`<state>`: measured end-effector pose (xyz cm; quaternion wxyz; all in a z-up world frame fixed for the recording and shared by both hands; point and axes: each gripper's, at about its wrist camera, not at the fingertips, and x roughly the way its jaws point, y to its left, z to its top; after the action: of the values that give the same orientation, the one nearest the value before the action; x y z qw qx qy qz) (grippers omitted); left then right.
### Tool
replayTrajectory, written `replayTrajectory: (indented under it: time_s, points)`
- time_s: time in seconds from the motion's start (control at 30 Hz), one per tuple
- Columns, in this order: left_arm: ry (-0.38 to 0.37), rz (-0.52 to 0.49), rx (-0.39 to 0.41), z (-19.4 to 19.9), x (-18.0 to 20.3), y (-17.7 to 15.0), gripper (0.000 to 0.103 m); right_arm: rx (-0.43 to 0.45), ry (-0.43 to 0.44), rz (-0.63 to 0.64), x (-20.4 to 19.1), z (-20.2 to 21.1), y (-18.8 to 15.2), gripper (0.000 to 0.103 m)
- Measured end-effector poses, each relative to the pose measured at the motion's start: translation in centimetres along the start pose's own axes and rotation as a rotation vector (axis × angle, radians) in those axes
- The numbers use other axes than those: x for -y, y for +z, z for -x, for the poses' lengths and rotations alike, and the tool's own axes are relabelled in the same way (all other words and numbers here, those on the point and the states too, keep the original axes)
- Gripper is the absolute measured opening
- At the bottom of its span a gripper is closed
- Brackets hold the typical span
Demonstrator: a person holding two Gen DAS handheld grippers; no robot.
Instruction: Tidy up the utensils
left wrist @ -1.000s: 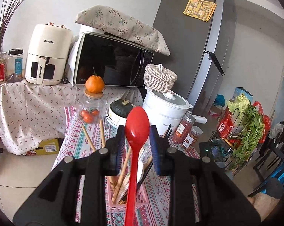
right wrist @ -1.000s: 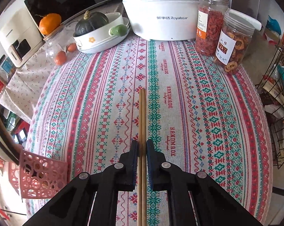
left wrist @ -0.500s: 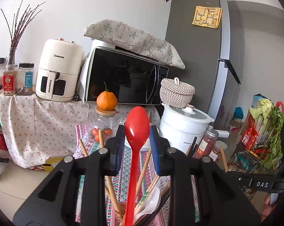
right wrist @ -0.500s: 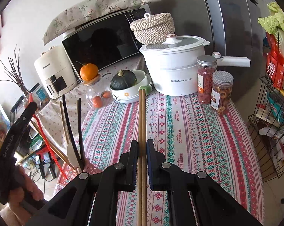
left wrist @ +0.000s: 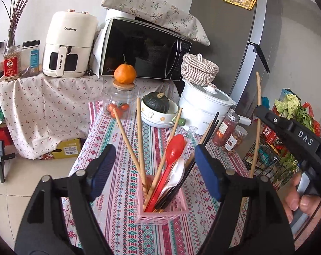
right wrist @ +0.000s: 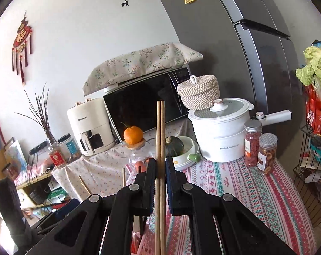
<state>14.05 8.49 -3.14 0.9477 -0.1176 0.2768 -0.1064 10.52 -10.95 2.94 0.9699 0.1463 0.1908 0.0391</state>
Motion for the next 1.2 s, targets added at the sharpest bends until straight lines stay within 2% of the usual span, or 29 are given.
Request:
replayTrajectory:
  time_s: [0.2,0.33,0.4,0.57,0.73,0.77,0.8,0.87,0.93,1.1,1.17,1.2]
  points:
    - [0.070,0.044,-0.210,-0.1,-2.9,-0.7,0.086,0.121,0.007,-0.054,-2.8,-1.2,-1.2,0.009]
    - [0.079,0.081,-0.293,-0.8,-4.2,-1.4,0.086,0.193,-0.024,-0.066,-4.0,-2.3,-2.5,0.009]
    - [0.078,0.081,-0.310,-0.8,-4.4,-1.5,0.086,0.230,-0.049,-0.054,-4.6,-2.7,-3.2,0.009]
    - [0.104,0.058,-0.296,-0.4,-4.5,-1.5,0.089,0.303,-0.122,-0.003,-5.8,-3.5,-5.0,0.009]
    - [0.165,0.000,-0.296,-0.4,-4.2,-2.0,0.094,0.218,-0.113,0.007,-5.9,-3.6,-7.5,0.013]
    - [0.180,-0.013,-0.296,-0.2,-4.0,-2.1,0.095,0.190,-0.095,0.012,-5.8,-3.2,-7.6,0.026]
    - [0.199,-0.019,-0.298,0.1,-3.8,-2.3,0.096,0.170,-0.082,0.015,-5.7,-2.5,-7.5,0.044]
    - [0.228,-0.018,-0.304,0.7,-3.2,-2.7,0.100,0.148,-0.064,0.010,-5.1,-0.4,-6.6,0.061]
    - [0.243,-0.023,-0.306,1.7,-2.2,-3.2,0.102,0.105,-0.082,0.014,-4.4,1.9,-5.2,0.067]
    - [0.268,-0.077,-0.306,4.9,1.4,-4.3,0.102,-0.035,-0.203,-0.016,-2.0,7.2,-2.1,0.094]
    - [0.280,-0.090,-0.281,6.5,2.5,-4.6,0.102,-0.108,-0.266,0.029,-1.7,8.8,-2.0,0.103]
    - [0.285,-0.092,-0.266,7.4,3.0,-4.7,0.102,-0.135,-0.285,0.054,-1.6,9.7,-2.1,0.103]
